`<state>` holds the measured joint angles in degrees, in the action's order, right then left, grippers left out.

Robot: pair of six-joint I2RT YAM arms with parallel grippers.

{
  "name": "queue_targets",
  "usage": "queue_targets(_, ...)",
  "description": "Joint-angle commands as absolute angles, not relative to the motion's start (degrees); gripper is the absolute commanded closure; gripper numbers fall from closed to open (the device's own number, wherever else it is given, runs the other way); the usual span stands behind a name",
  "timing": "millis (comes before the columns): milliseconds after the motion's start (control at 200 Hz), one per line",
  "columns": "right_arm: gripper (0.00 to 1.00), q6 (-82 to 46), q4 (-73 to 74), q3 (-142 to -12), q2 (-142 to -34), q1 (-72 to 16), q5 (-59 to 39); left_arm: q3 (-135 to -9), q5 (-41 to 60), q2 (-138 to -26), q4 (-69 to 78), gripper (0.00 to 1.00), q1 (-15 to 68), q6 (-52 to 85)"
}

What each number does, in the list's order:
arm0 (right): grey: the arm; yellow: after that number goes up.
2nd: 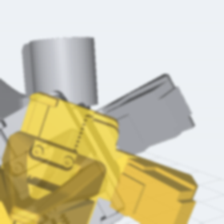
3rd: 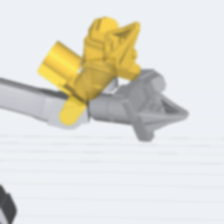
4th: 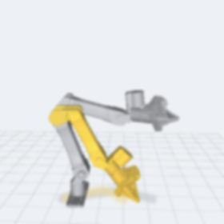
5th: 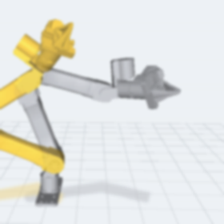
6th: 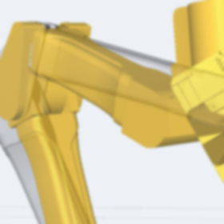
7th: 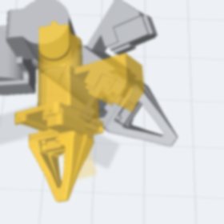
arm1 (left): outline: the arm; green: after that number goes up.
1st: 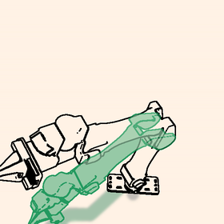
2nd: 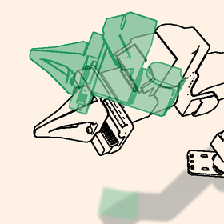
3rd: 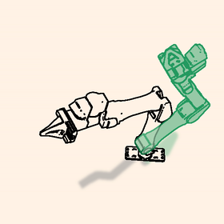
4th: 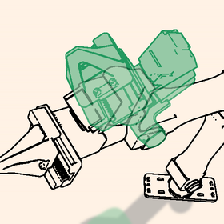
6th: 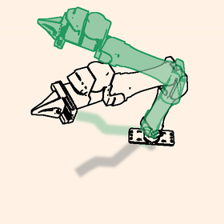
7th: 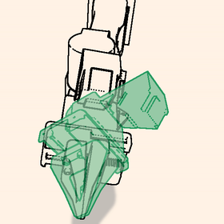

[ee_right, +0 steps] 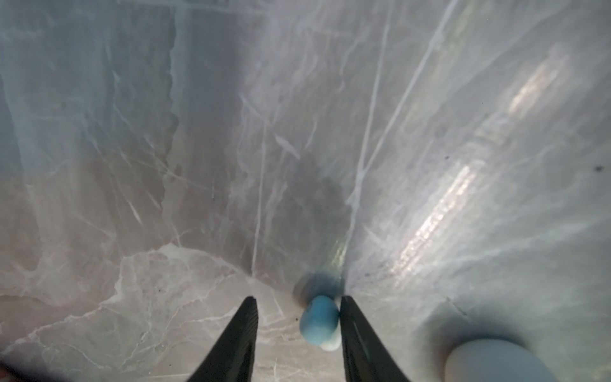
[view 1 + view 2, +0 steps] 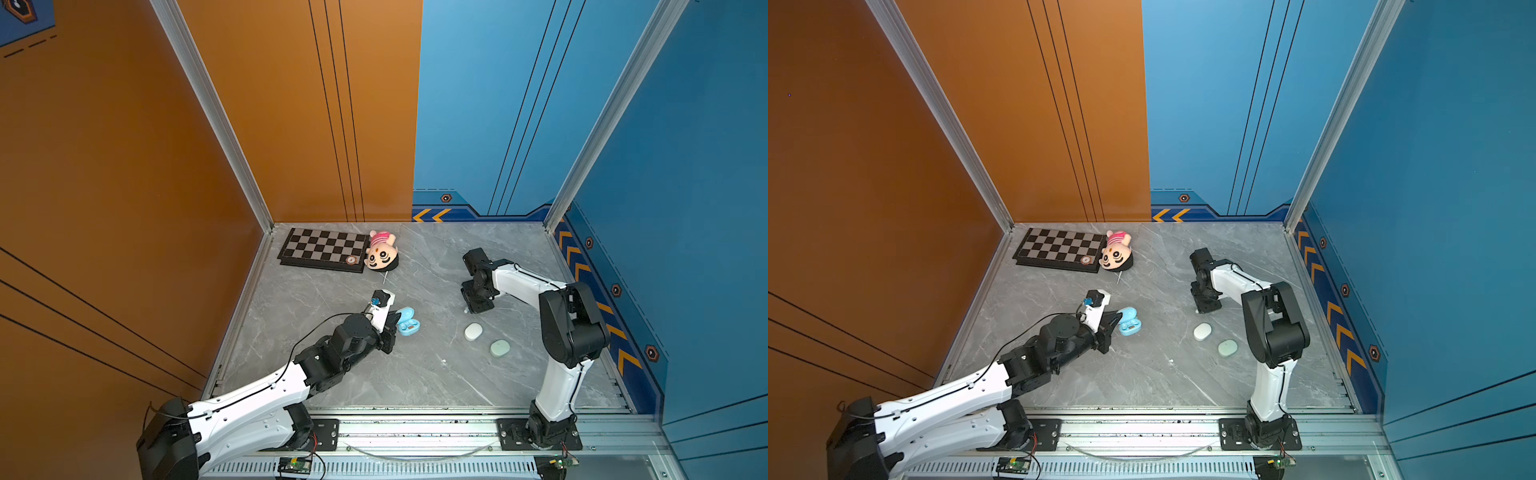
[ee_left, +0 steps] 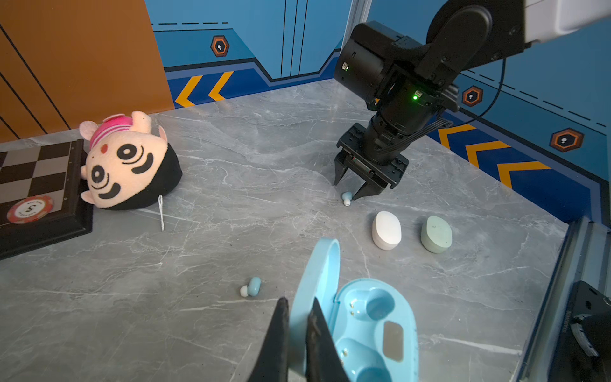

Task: Insert the wireless bluetooth earbuds into the charging case
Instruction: 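Lower the right gripper and close it on the small blue earbud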

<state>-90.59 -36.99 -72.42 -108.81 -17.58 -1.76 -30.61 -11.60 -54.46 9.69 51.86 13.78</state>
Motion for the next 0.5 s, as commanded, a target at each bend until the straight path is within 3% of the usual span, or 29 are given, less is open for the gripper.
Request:
queue_targets(0, 0.59, -92.1, -37.4, -74.3, -110.4, -16.8, -1.9, -30.9, -12.7, -54.7, 10.7, 1.00, 52.4, 13.1)
queue_targets(265, 0.66, -90.2, -37.5, -76.1, -112.6, -16.1, -1.7, -31.3, -12.9, -54.9, 10.2, 1.00, 52.4, 13.0)
queue_targets(496, 0.63, -79.6, -40.5, -77.2, -111.6, -16.8, 2.9, -31.6, -13.0, -55.4, 10.1, 1.00, 52.5, 13.0)
